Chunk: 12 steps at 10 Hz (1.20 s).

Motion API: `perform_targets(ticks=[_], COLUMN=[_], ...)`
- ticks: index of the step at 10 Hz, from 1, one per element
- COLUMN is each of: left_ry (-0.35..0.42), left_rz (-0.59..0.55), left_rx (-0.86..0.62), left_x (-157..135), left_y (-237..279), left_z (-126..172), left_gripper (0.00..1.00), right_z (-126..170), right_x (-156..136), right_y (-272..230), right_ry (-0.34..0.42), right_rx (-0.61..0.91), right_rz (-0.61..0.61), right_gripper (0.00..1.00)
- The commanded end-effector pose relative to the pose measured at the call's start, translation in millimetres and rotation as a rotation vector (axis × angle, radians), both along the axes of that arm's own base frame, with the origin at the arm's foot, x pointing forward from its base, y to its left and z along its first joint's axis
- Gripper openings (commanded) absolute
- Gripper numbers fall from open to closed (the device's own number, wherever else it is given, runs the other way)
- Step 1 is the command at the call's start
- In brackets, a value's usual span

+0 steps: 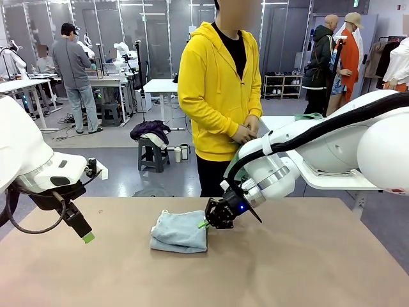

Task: Fold the towels and place them in the basket.
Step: Place the folded Towel with hook on the right side of the table.

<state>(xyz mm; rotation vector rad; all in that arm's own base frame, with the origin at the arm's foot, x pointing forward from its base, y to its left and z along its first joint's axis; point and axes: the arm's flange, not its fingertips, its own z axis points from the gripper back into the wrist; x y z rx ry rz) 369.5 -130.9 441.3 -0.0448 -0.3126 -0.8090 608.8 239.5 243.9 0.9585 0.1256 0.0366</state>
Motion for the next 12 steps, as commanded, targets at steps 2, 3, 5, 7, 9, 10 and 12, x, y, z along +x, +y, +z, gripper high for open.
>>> perform_targets(ticks=[2,3,5,7,9,10,12], left_ry=[-0.005,-0.005,-0.005,-0.005,-0.005,-0.005,-0.005], left_rz=[0.014,0.014,0.014,0.014,0.014,0.014,0.014], left_rx=[0.003,0.003,0.003,0.003,0.003,0.003,0.003], left_x=[0.3,0.3,0.3,0.3,0.3,0.3,0.3], left_y=[-3.3,-3.3,-3.3,-3.3,-3.3,-3.3,-3.3], left_z=[-0.8,-0.8,-0.8,-0.8,-0.8,-0.8,-0.8], left_gripper=[1.0,1.0,1.0,1.0,1.0,1.0,1.0], right_z=[14.8,19.6,31.5,44.1,57.9,60.4,63.2], right_x=[-14.6,-16.8,-16.7,-14.4,-12.9,-13.1,-12.2], right_y=[-55.7,-78.8,-129.3,-174.1,-217.8,-237.5,-277.6], right_ry=[-0.007,-0.026,-0.038,-0.041,-0.057,-0.068,-0.068], right_rx=[-0.062,-0.094,-0.119,-0.13,-0.123,-0.152,-0.192], right_rz=[0.001,-0.02,-0.056,-0.064,-0.089,-0.095,-0.09], right_gripper=[0.04,0.04,0.04,0.04,0.04,0.04,0.04])
